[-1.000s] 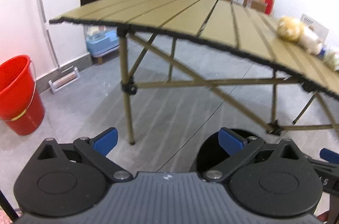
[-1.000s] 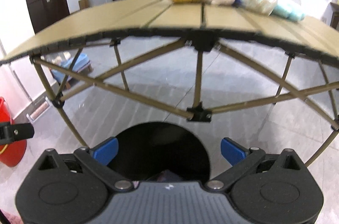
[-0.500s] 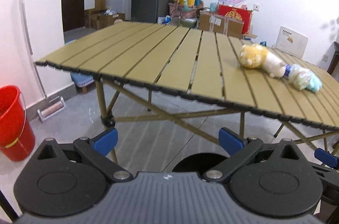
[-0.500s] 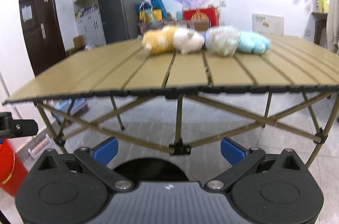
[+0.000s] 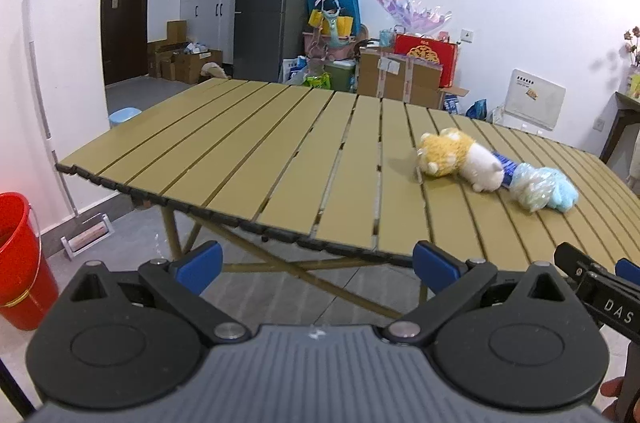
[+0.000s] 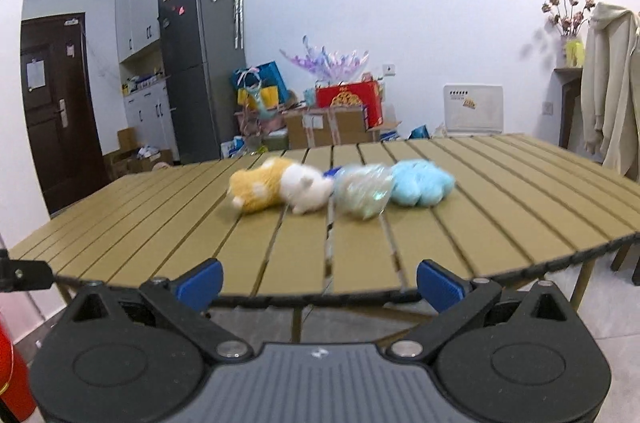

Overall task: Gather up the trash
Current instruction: 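Raise both tools back over the table toward the remaining items, then close right gripper on the clear plastic bag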

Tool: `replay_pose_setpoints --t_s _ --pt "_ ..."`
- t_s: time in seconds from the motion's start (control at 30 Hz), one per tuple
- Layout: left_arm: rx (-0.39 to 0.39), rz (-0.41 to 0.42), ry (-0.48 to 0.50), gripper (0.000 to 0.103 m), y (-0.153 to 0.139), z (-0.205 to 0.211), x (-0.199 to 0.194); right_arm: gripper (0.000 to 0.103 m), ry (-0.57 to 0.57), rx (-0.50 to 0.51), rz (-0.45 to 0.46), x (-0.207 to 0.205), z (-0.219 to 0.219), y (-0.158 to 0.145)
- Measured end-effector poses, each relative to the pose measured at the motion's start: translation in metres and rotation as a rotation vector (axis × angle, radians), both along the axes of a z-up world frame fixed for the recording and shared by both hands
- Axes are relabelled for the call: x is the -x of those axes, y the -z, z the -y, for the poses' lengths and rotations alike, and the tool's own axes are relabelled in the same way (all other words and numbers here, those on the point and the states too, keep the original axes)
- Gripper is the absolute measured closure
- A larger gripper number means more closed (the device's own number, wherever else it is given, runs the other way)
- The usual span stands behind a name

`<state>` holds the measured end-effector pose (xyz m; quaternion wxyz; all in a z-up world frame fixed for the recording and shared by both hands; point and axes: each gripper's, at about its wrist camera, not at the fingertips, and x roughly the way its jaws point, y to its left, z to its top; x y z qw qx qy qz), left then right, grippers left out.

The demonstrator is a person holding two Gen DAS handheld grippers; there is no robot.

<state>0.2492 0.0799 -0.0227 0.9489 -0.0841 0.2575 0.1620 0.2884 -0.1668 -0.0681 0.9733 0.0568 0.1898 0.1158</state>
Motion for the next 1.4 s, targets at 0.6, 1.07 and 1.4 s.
replay_pose_setpoints --t_s 0.6,1.07,1.4 --pt "-0.015 -0.005 0.038 0.0 -0.014 0.012 -0.057 0.0 0.133 0.044 0.16 -0.052 0.029 -0.029" --pt "-0.017 -0.025 0.06 0.0 -0.001 0.011 -0.133 0.0 0.045 0.101 0.027 -0.142 0.041 -0.006" --pt "-0.014 -0.047 0.099 0.0 0.014 0.007 -0.175 0.017 -0.028 0.124 -0.04 -0.19 0.003 0.009"
